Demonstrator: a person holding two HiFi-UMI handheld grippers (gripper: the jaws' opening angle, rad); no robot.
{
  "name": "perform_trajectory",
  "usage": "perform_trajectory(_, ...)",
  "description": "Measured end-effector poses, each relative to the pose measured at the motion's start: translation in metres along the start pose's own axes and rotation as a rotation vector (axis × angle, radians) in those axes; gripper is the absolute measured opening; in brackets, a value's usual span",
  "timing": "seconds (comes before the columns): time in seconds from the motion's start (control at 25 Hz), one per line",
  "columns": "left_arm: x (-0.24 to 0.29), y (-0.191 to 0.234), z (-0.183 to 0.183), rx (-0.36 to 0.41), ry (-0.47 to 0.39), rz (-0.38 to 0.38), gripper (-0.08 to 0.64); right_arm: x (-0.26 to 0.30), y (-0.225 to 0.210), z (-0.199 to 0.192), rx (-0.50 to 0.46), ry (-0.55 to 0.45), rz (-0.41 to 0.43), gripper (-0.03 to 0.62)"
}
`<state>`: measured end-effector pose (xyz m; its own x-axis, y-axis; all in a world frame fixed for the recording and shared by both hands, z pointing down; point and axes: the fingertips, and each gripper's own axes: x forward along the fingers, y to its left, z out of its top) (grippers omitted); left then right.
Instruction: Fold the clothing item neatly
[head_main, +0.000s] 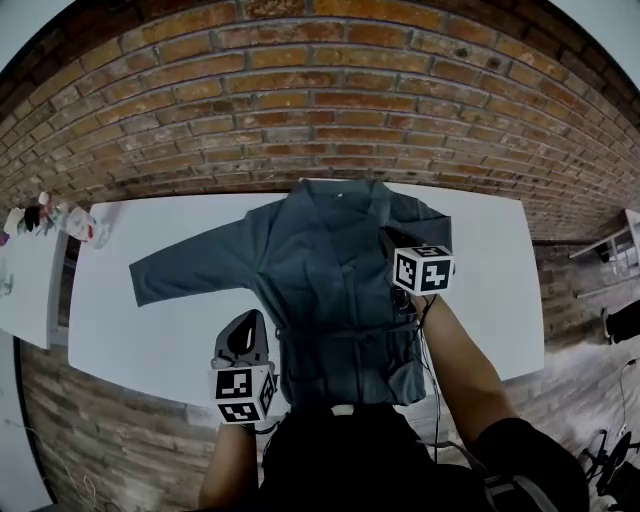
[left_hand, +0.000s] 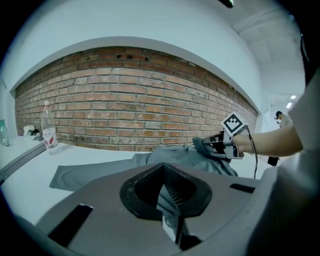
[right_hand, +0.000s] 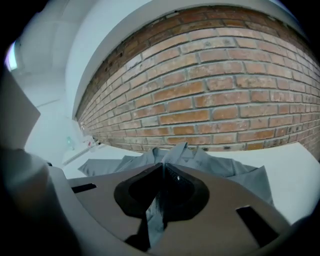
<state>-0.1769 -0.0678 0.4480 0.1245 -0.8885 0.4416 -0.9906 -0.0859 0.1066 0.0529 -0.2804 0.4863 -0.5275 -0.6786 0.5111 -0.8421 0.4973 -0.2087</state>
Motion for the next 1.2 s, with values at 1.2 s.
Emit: perform_trajectory(1.2,-0.002,0.130,-0.057,-0.009,0.115,0.104,-0.002,0.048,0.190,-0.075,-0.206,0.077,0.217,0.106)
